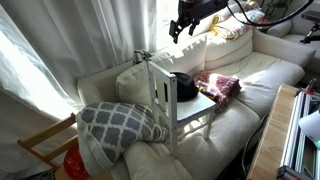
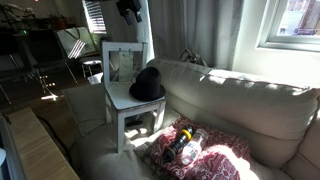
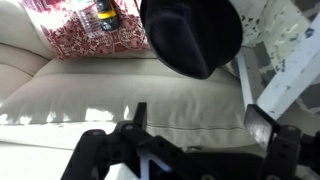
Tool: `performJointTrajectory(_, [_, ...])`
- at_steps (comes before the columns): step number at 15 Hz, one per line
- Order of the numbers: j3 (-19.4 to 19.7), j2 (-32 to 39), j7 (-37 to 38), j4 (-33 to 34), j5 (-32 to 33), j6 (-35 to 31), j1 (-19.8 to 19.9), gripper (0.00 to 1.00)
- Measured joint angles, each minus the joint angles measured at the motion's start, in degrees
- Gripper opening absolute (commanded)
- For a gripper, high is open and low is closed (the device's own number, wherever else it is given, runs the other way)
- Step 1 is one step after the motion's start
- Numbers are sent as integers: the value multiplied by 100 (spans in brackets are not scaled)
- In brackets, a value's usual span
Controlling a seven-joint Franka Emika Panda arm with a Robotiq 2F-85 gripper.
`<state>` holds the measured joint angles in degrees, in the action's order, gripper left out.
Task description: Turn the wooden chair to face the right then hang the hat on its backrest
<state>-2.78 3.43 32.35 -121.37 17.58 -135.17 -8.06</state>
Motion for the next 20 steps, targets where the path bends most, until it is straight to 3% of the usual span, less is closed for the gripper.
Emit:
performJointTrajectory(4, [96,289,389,-329,182,-568,144,100])
performJointTrajectory(11, [121,367,455,-311,90,-590,156,100])
performJointTrajectory(20, [331,1335,163,-325,-1419,-1076,495,100])
